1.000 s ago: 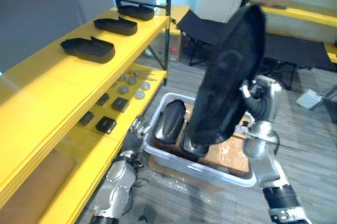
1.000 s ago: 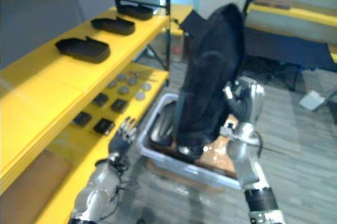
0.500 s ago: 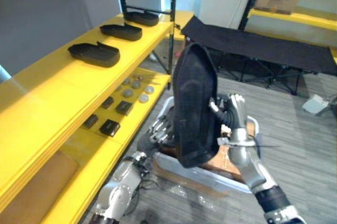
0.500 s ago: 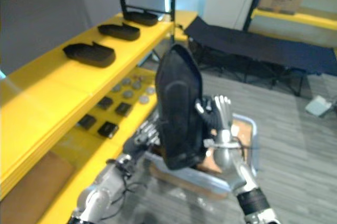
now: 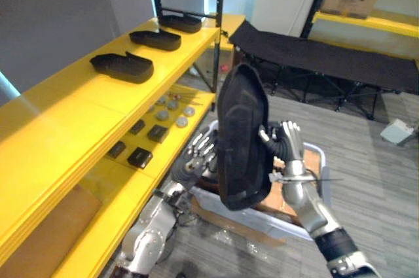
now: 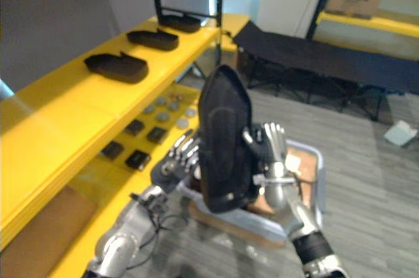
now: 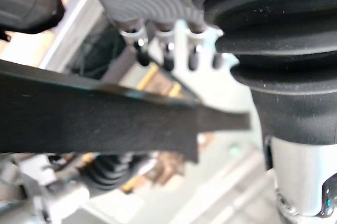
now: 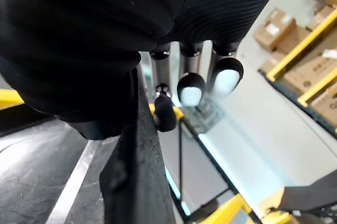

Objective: Walk over and take plastic housings, then place them on the shelf

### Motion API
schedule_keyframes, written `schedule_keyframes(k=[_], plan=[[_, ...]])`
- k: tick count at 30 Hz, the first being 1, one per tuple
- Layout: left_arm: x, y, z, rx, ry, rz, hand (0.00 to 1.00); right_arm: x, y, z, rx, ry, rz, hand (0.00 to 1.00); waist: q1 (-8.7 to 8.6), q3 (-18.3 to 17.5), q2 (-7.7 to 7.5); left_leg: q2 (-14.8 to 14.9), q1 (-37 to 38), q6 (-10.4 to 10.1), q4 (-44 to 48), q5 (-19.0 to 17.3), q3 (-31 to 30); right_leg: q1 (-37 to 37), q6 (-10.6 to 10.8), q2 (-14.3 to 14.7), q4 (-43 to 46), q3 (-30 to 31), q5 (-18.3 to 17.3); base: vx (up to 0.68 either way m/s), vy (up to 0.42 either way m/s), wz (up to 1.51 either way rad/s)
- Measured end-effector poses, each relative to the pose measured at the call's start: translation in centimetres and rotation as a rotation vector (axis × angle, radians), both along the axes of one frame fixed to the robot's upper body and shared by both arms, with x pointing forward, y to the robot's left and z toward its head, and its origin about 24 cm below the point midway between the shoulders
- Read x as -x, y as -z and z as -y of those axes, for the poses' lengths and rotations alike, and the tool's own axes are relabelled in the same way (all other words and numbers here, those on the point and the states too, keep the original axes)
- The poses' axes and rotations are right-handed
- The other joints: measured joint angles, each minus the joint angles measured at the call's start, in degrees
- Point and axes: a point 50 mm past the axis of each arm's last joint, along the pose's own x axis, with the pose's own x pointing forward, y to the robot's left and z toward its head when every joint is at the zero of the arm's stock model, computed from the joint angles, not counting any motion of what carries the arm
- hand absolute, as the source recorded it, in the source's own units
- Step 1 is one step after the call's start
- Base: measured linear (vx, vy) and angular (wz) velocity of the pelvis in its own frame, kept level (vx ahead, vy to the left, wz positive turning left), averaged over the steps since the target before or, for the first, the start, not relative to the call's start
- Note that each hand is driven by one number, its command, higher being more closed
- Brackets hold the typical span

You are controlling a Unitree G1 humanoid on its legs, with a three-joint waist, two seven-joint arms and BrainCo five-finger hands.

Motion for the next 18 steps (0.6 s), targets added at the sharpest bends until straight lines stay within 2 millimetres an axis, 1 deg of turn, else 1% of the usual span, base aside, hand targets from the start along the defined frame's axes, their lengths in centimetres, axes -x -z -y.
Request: schedule_keyframes(k=[2, 6, 14, 18], plan=[[0.3, -0.3, 0.0, -0.033, 0.009, 0.036, 0.0, -0.1, -0.2, 0.0, -0.001, -0.001, 0.006, 1.0, 0.06, 0.0, 0.0, 0.0, 0.0, 0.0, 0.0, 0.0, 0.0, 0.0, 0.0, 0.0, 0.0, 0.0, 0.0, 0.0, 0.0, 0.0], [0.3, -0.2, 0.0, -0.115, 0.001, 0.059, 0.0, -0.4, -0.6, -0.2, -0.002, -0.005, 0.021, 1.0, 0.19, 0.0, 0.02, 0.0, 0.0, 0.0, 0.0, 0.0, -0.1, 0.0, 0.0, 0.0, 0.0, -0.1, 0.0, 0.0, 0.0, 0.0], [0.5, 0.7, -0.3, -0.376, -0.038, 0.101, 0.0, -0.6, -0.9, -0.3, -0.013, -0.01, 0.027, 1.0, 0.54, 0.0, 0.03, -0.1, -0.1, 0.0, 0.0, 0.0, -0.3, 0.0, 0.0, 0.0, 0.0, -0.2, 0.0, 0.0, 0.0, 0.0], [0.6, 1.0, -0.6, -0.433, -0.052, 0.097, 0.0, -0.7, -1.1, -0.4, -0.03, -0.02, 0.028, 1.0, 0.78, 0.0, 0.04, -0.2, -0.2, 0.0, 0.1, 0.0, -0.4, 0.0, 0.0, -0.1, 0.1, -0.2, 0.0, 0.0, 0.0, 0.0]])
